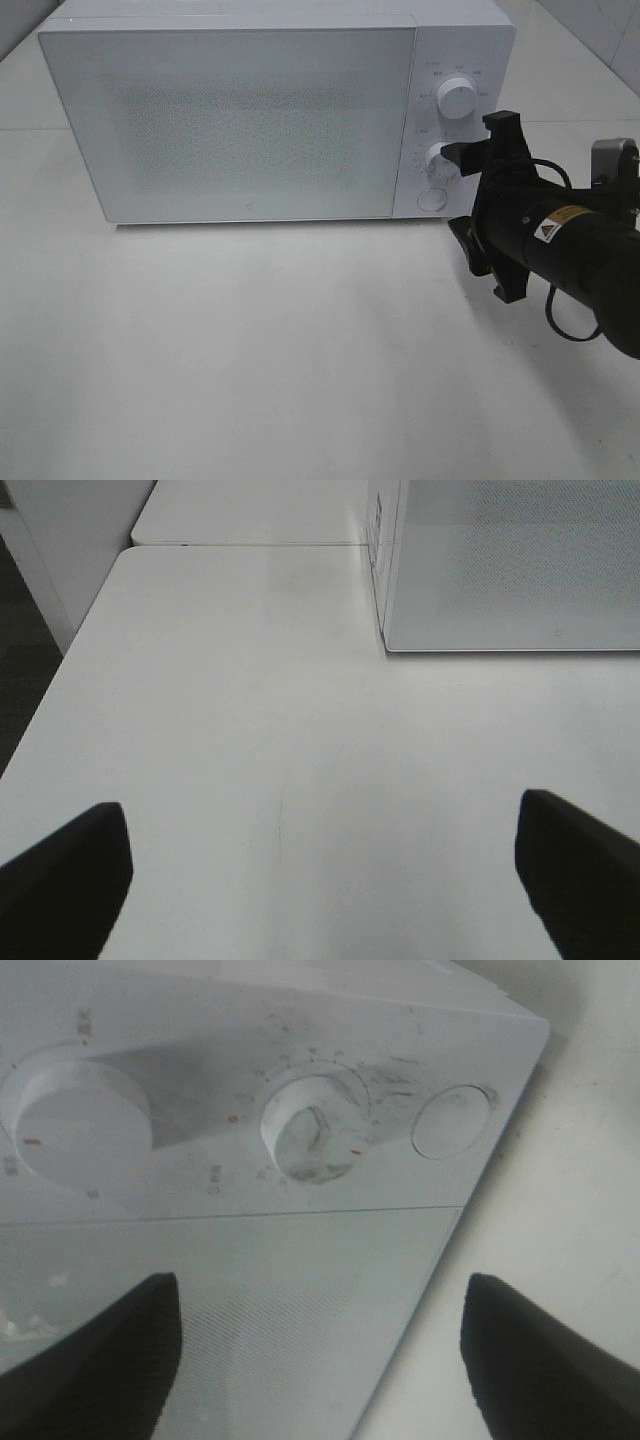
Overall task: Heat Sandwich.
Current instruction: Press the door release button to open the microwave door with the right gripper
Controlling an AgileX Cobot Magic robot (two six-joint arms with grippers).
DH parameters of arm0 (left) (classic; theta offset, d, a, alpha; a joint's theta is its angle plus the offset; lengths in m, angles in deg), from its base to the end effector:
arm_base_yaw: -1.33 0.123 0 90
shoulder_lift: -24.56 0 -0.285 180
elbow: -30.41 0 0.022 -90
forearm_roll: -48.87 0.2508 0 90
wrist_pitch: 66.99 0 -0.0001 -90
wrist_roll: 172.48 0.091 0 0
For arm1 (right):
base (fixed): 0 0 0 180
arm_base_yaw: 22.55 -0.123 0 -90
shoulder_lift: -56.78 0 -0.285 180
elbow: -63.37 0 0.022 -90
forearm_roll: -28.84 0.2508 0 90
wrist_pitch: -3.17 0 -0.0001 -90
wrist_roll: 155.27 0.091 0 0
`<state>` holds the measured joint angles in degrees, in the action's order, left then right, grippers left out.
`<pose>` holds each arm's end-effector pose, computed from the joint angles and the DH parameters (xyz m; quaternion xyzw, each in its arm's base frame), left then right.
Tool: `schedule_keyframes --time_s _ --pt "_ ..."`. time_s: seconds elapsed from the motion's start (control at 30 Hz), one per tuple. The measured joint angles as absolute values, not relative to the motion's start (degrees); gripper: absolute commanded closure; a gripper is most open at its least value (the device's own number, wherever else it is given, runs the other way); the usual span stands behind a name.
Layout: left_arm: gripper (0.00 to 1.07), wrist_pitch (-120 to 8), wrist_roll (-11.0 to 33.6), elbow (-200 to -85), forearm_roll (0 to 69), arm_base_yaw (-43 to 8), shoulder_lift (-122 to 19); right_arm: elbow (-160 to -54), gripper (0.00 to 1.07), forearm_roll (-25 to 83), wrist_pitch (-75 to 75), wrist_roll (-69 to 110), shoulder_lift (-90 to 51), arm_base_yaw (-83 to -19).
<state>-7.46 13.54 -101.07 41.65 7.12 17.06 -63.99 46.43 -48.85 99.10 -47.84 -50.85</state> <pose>-0.0042 -0.0103 0.2798 0.0036 0.8443 -0.0079 0.5358 0.2514 0.1108 0.1507 0.4434 0.6648 0.4443 0.4050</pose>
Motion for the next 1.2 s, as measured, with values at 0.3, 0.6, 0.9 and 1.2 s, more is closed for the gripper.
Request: schedule_keyframes --time_s 0.3,0.6,0.9,1.2 --pt "0.09 -7.5 13.5 -101.1 41.7 7.1 17.1 -65.1 0.31 46.5 -27.3 78.5 -38.9 -50.8" --pt "0.09 -7.5 13.5 -101.1 41.7 7.1 17.1 -72.0 0.31 46.5 -5.3 53.4 -33.3 -50.8" --pt "0.09 -7.5 13.5 -101.1 41.6 7.1 17.1 -81.0 0.31 37.7 16.6 36.9 -31.2 -50.8" --pt "0.09 -7.5 13.5 -101.1 41.6 7.1 17.1 -84.4 0.31 23.4 29.3 36.7 -25.5 -50.8"
